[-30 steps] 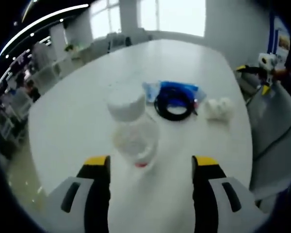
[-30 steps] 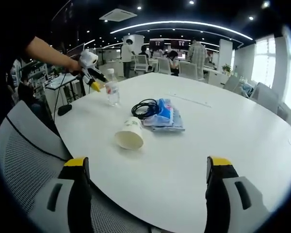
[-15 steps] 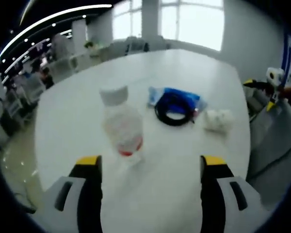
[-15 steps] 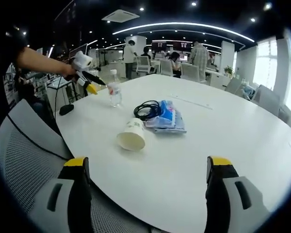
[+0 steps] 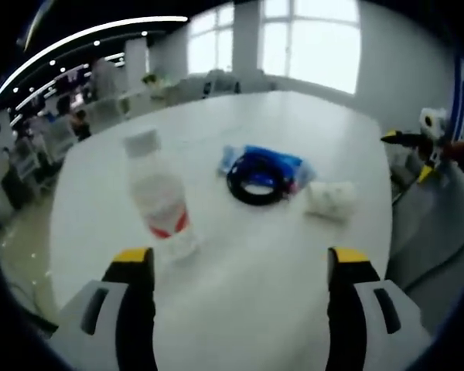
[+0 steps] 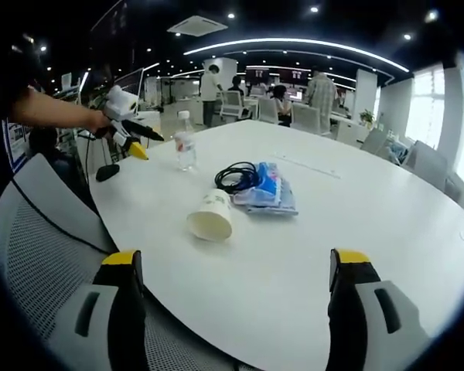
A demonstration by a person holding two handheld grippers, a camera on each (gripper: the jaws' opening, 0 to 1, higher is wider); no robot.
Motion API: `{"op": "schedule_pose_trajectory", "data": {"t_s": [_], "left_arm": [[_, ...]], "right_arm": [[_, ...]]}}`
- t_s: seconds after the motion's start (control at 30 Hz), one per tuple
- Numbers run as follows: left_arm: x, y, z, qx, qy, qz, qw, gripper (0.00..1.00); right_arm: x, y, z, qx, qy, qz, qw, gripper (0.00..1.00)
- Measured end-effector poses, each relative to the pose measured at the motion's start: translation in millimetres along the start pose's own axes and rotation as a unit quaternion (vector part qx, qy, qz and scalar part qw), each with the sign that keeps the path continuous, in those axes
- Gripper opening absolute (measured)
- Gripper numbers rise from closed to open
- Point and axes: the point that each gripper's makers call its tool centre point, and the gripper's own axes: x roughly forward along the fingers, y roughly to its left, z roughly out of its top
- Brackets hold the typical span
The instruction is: Arrange the tabletop items into an orderly group along one side of the table until the central work area is clear of visible clutter.
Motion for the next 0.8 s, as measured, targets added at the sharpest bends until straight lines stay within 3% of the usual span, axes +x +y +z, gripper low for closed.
{"op": "schedule_pose_trajectory", "data": {"t_s": [0.43, 0.8], "left_arm": [[21.1, -43.4, -2.4, -0.016, -0.009, -0.025, 0.9995, 1.00], [45.6, -85.6, -2.1, -0.017, -0.001, -0.066, 0.9977, 1.00]], "right_arm": [[-0.8, -5.1, 2.6, 0.010, -0.010, -0.008, 0.9999, 1.00], [-1.1, -5.6, 1.9, 0.010, -0.009, -0.009, 0.9999, 1.00]]}}
